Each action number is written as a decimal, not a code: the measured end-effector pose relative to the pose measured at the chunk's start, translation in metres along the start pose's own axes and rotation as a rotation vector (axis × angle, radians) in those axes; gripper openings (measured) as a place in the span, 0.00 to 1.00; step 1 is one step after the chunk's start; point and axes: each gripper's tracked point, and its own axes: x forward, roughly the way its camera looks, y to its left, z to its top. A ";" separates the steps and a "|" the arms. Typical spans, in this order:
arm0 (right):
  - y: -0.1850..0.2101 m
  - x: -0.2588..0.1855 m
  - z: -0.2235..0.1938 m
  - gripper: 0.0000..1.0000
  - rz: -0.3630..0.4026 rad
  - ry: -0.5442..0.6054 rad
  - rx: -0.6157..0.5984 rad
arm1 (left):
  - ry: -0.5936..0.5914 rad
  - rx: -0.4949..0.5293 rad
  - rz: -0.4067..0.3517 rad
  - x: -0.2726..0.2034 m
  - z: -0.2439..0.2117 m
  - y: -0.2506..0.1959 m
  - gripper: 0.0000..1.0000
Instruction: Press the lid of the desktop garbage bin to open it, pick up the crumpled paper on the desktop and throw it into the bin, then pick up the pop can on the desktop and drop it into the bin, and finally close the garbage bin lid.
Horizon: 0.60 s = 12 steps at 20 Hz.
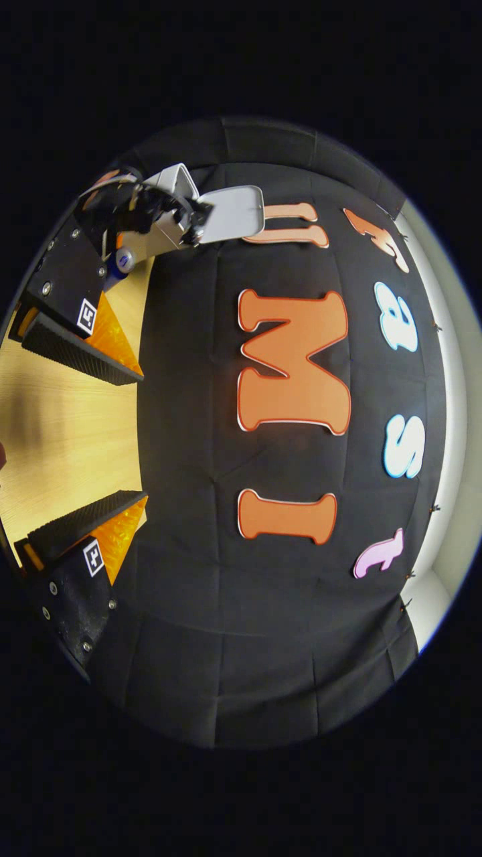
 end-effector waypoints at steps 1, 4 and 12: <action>0.007 0.003 -0.001 0.95 0.017 0.004 -0.001 | -0.016 -0.032 -0.001 0.000 0.002 0.000 0.79; 0.027 0.009 0.001 0.95 0.070 0.002 -0.001 | -0.069 -0.130 0.040 -0.002 0.015 0.013 0.80; 0.062 0.015 0.003 0.94 0.164 -0.007 -0.011 | -0.121 -0.163 0.323 0.035 0.021 0.055 0.79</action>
